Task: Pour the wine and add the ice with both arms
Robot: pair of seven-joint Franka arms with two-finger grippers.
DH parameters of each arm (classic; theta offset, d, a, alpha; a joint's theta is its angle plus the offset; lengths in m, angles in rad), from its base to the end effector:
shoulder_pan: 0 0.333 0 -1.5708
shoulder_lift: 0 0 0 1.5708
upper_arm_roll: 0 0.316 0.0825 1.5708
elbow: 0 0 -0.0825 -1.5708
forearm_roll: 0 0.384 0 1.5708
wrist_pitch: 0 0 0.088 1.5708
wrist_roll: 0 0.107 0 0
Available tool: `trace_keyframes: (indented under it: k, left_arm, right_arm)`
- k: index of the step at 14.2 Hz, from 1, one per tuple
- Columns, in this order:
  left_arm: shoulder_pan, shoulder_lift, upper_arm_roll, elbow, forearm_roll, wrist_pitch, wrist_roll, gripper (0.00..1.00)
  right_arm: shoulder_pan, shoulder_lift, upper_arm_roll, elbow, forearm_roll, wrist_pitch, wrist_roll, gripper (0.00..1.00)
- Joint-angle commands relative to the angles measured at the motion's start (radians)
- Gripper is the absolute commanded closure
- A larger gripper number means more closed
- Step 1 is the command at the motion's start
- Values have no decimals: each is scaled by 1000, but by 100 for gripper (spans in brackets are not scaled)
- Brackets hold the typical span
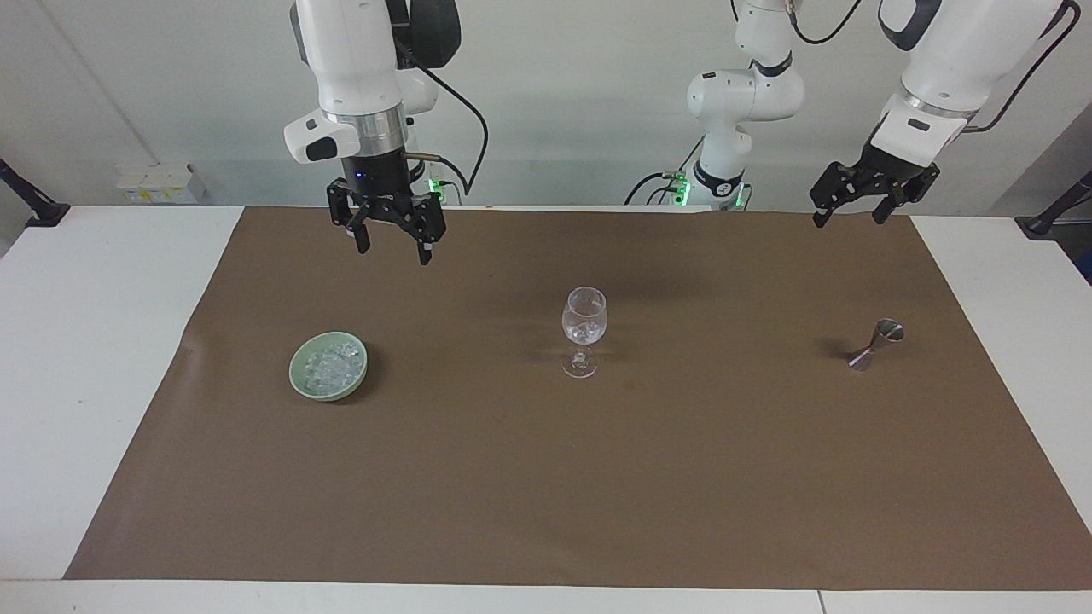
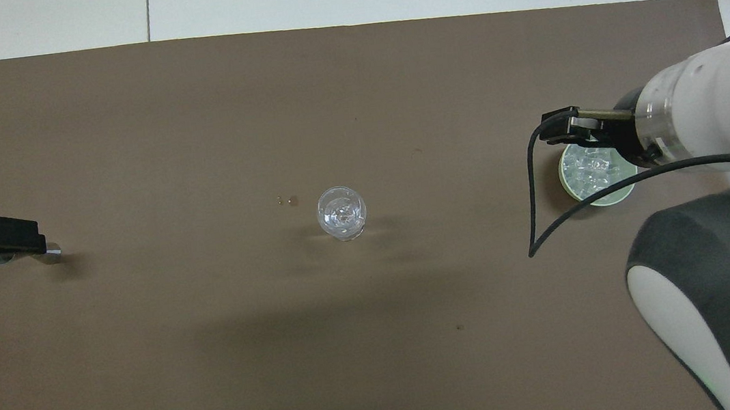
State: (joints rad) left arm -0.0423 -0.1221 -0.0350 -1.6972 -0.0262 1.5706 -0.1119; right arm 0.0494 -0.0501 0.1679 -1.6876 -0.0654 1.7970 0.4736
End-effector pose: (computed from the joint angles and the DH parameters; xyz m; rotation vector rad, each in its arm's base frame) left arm 0.5134 -0.0437 0.6301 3.1197 0.0545 -0.0103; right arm 0.5469 0.1174 0.6176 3.0911 -0.3825 0.2718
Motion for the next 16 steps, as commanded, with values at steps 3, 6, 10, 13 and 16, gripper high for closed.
trace_keyframes:
  k: [3,6,10,13,16]
  left_arm:
    - [4,-11,1,1,-8,-20,1,0]
    - [4,-11,1,1,-8,-20,1,0]
    - [4,-11,0,1,-8,-20,1,0]
    - [4,-11,1,1,-8,-20,1,0]
    - [4,-11,0,1,-8,-20,1,0]
  right_arm:
    - [35,-30,-120,17,7,-100,-174,0]
    - [-17,-25,-146,59,7,-156,-245,0]
    - [-32,-36,-177,34,44,-148,-267,0]
    - [-42,-31,-180,36,52,-159,-265,0]
    - [-49,-20,-182,43,62,-173,-265,0]
